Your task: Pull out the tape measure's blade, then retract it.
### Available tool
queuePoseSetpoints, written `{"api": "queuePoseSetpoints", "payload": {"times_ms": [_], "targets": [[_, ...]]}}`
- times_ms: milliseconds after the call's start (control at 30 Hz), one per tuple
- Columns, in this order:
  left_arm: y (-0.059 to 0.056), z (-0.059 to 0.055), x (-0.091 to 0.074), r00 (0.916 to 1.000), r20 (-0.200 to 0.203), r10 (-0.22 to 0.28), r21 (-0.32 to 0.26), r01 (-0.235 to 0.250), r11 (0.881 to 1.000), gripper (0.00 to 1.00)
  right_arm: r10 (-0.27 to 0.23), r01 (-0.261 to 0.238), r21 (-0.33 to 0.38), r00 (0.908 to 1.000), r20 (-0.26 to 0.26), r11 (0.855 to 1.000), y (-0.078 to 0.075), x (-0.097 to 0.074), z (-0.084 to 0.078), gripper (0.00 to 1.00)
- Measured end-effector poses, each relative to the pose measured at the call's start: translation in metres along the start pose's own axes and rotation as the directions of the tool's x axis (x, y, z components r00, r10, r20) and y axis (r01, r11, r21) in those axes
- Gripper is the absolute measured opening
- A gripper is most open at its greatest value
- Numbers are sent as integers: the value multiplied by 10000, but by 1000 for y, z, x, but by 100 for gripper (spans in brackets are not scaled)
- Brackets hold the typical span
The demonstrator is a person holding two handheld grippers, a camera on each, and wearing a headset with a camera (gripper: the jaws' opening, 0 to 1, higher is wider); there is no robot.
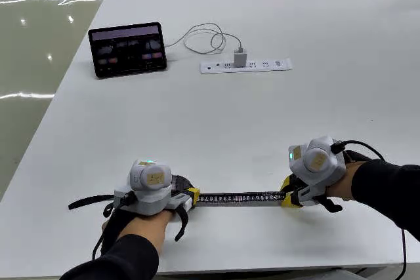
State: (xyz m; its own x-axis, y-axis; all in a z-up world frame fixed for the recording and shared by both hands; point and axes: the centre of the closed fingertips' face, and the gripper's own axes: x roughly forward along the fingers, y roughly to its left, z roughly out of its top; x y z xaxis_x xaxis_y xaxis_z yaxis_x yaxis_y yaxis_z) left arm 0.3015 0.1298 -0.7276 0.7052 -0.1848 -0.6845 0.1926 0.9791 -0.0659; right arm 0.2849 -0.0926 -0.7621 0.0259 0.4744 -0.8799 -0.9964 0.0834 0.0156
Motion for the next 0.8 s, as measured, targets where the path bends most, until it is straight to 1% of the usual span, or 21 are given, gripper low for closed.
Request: {"api": "queuePoseSetpoints", "payload": {"times_ms": [467, 800], "targets": [[0, 0, 0, 10000, -8, 4, -62, -4, 10000, 59, -22, 21, 48, 10000, 65, 10000, 0, 3, 6, 11], [0, 0, 0, 10000, -17, -20, -176, 19, 9998, 59, -38, 37, 30, 9997, 224, 10000, 0, 5, 11, 11]]}}
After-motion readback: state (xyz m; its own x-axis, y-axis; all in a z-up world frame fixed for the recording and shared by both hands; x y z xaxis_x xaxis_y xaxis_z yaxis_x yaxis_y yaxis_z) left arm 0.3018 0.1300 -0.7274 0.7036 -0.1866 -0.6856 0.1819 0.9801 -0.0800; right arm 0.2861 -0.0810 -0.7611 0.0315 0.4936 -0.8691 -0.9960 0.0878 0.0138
